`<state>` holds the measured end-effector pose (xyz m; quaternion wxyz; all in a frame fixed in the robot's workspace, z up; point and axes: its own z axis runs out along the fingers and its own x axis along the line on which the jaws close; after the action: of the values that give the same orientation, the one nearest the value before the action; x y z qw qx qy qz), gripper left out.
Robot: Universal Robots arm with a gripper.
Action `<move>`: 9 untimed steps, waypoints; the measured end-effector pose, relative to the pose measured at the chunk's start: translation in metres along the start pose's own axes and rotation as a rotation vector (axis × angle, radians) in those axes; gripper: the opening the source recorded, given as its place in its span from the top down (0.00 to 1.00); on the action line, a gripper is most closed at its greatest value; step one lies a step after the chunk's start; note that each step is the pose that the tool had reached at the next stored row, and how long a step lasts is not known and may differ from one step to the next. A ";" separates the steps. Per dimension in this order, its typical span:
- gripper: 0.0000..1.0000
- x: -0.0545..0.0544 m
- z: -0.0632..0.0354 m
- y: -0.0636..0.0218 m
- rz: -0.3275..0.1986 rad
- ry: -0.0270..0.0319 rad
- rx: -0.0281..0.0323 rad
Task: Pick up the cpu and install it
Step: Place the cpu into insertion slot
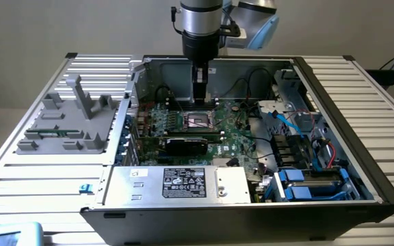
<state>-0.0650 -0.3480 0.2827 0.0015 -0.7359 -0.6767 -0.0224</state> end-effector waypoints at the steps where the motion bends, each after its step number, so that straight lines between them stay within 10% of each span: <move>1: 0.45 -0.001 0.0020 0.0000 0.001 0.0001 -0.0001; 9: 0.45 -0.001 0.0051 -0.0008 0.003 0.0005 -0.0056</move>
<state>-0.0656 -0.3487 0.2776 -0.0003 -0.7370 -0.6754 -0.0245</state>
